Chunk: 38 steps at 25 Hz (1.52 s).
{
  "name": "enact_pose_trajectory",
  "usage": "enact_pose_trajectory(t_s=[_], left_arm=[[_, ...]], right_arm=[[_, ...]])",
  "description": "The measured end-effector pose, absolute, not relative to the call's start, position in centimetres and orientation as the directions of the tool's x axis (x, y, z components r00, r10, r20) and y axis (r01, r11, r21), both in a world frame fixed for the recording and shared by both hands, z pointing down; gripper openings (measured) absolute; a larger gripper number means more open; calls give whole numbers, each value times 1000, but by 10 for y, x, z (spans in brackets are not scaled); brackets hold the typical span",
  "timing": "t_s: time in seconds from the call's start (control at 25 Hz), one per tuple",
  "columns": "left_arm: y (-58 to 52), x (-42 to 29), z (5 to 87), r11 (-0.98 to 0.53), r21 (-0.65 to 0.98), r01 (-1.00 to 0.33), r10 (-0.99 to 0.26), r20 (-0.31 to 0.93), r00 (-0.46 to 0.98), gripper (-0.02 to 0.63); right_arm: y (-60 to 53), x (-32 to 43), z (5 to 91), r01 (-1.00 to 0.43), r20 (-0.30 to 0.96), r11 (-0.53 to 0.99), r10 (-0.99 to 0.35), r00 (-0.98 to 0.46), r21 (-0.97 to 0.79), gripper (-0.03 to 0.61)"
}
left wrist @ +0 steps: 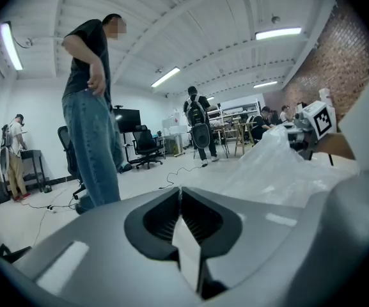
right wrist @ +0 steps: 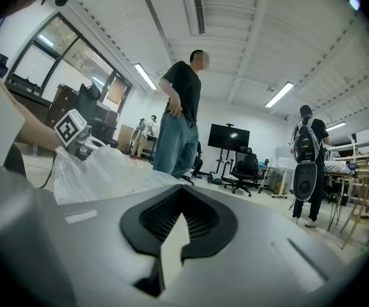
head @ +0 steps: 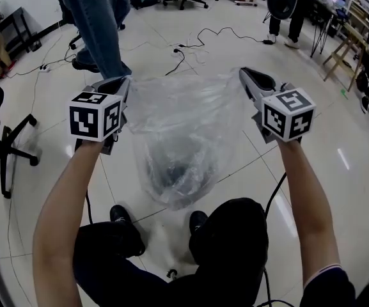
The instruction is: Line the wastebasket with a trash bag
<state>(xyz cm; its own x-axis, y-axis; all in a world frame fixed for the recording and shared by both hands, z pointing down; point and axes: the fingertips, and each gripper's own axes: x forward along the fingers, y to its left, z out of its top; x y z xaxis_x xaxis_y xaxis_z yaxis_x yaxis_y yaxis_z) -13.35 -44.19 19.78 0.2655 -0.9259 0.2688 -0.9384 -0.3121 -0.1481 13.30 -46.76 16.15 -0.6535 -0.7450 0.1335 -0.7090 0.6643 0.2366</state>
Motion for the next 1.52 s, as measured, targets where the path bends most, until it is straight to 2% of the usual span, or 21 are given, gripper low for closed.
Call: enact_pose_trajectory(t_s=[0.6, 1.2, 1.52], left_arm=[[-443, -133, 180, -308, -118, -944, -934, 224, 277, 12], [-420, -131, 323, -317, -60, -946, -845, 472, 253, 12], [-412, -140, 388, -313, -41, -949, -792, 563, 237, 12]], right_arm=[[-467, 131, 141, -713, 108, 654, -751, -651, 252, 0], [-448, 118, 280, -680, 296, 720, -685, -665, 140, 0], [-449, 116, 350, -679, 394, 730, -649, -650, 82, 0]])
